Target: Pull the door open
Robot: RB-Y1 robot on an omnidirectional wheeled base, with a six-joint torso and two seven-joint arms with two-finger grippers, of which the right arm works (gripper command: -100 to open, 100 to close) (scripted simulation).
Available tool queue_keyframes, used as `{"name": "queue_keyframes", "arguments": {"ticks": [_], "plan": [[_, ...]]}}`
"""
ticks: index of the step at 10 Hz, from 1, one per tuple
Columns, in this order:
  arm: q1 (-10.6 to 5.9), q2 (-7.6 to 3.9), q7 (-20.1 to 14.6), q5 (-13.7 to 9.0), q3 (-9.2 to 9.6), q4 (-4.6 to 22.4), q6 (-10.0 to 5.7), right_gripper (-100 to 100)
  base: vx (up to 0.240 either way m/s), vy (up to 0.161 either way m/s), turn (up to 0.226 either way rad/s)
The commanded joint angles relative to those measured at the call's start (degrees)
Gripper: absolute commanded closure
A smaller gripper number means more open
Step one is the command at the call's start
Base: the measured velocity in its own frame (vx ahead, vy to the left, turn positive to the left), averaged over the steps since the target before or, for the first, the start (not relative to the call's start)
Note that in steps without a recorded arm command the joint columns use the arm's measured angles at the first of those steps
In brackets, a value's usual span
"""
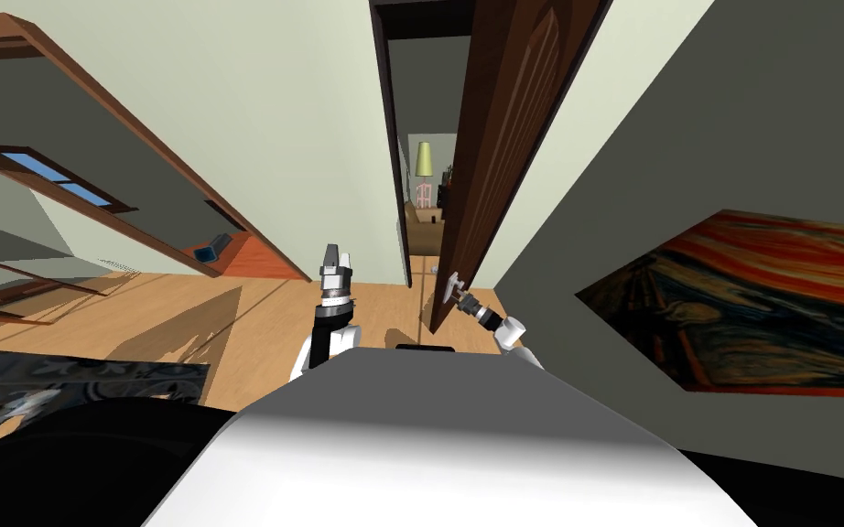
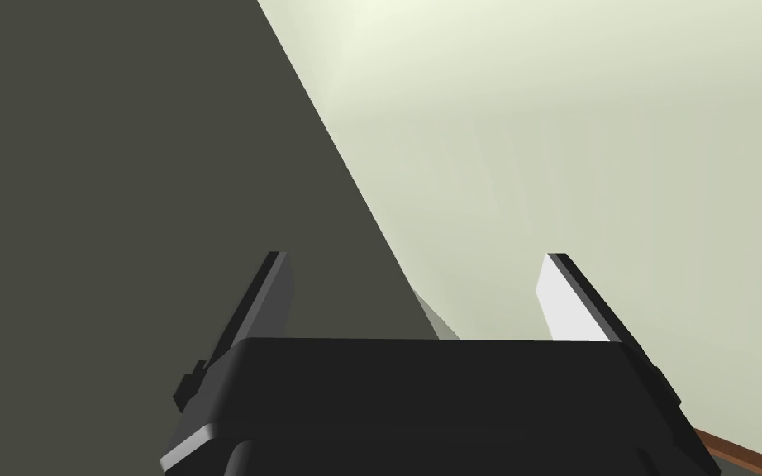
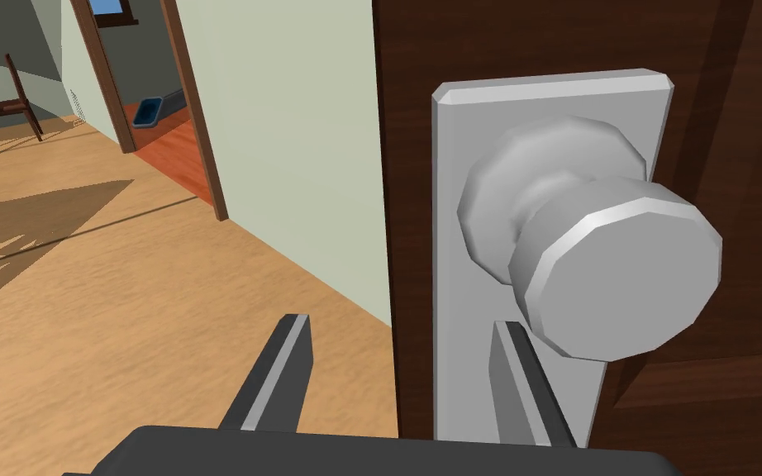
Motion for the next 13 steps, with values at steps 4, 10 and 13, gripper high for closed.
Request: {"name": "queue_keyframes", "arguments": {"ticks": [4, 10, 13], "plan": [[-3.30, -1.57, -2.74, 0.48, -1.72, 2.08, -1.19, -100, -0.022, 0.006, 0.105], [-5.92, -2.82, -4.92, 0.86, -3.08, 3.73, -2.13, -100, 0.009, -0.005, 0.064], [-6.60, -3.15, -5.49, 0.95, -3.44, 4.16, -2.38, -100, -0.009, 0.002, 0.026]]}}
